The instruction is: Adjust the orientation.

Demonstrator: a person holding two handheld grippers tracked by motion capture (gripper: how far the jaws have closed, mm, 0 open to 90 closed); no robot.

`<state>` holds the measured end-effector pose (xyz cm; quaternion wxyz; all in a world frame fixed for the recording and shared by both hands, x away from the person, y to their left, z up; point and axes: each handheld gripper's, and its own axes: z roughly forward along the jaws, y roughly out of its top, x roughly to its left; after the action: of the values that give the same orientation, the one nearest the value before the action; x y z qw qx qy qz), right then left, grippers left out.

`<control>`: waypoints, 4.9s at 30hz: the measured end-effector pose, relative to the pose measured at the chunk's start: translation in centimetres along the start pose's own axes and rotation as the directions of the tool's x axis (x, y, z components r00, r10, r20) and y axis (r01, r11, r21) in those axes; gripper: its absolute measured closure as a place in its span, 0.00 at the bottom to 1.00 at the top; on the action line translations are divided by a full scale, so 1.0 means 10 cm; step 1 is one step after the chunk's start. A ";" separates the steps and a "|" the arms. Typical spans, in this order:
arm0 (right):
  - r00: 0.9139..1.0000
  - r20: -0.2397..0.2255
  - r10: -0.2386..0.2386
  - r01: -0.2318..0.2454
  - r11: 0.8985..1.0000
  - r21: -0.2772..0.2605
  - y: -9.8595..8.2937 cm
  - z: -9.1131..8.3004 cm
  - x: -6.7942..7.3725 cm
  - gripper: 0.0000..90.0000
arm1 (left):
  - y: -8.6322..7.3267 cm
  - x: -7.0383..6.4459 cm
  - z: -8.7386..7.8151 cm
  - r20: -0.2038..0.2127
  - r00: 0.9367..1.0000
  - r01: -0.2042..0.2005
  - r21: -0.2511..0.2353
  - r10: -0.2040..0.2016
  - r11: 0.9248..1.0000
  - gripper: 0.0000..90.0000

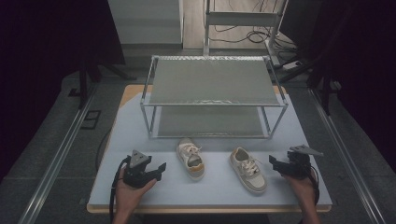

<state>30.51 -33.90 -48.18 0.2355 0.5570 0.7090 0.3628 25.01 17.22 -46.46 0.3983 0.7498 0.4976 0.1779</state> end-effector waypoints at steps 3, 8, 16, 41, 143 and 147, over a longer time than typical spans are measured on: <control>1.000 -0.014 -0.021 0.020 0.998 -0.055 0.03 -0.14 0.03 0.30 | 0.01 -0.02 -0.02 0.018 1.000 -0.001 0.003 0.001 1.000 0.38; 0.994 -0.093 -0.051 0.042 0.995 -0.088 0.04 -0.26 0.08 0.47 | 0.02 -0.05 -0.04 0.033 0.999 -0.014 0.008 0.014 1.000 0.37; 0.959 -0.248 -0.138 0.107 0.985 -0.135 0.16 -0.59 0.36 0.80 | 0.03 -0.07 -0.05 0.053 0.998 -0.016 0.020 0.015 1.000 0.39; 0.839 -0.421 -0.344 0.310 0.939 -0.151 0.10 -0.20 1.74 1.00 | -0.01 -0.08 -0.03 0.078 0.997 0.004 0.043 -0.007 0.999 0.41; 0.985 -0.170 -0.009 0.003 0.999 -0.034 -0.11 -0.08 0.21 1.00 | -0.02 0.17 -0.14 0.085 0.994 0.069 0.037 -0.072 0.997 0.40; 0.989 -0.149 -0.008 0.002 0.999 -0.036 -0.01 0.06 0.19 1.00 | -0.03 0.16 -0.13 0.085 0.994 0.066 0.037 -0.069 0.997 0.40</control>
<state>30.39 -31.93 -48.54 0.1928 0.5222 0.7194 0.4153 24.67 19.24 -46.05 0.4122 0.7462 0.5079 0.1234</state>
